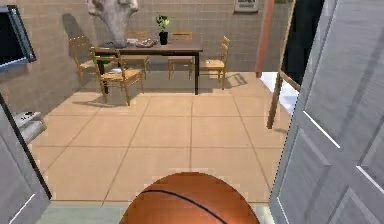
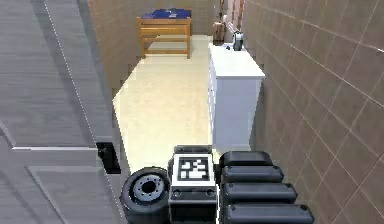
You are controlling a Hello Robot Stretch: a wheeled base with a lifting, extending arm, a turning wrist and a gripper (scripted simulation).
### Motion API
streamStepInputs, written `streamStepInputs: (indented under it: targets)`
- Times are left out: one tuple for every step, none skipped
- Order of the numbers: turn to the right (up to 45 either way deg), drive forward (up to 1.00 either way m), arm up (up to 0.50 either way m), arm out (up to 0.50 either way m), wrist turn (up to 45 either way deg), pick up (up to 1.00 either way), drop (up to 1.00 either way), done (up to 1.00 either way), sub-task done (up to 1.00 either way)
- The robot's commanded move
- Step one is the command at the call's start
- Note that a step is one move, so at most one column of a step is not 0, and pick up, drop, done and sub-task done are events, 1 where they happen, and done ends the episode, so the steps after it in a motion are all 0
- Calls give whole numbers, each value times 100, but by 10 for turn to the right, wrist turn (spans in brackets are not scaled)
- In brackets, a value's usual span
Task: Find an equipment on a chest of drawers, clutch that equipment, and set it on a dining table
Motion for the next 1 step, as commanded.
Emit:
streamStepInputs:
  targets:
    - [-90, 0, 0, 0, 0, 0, 0, 0, 0]
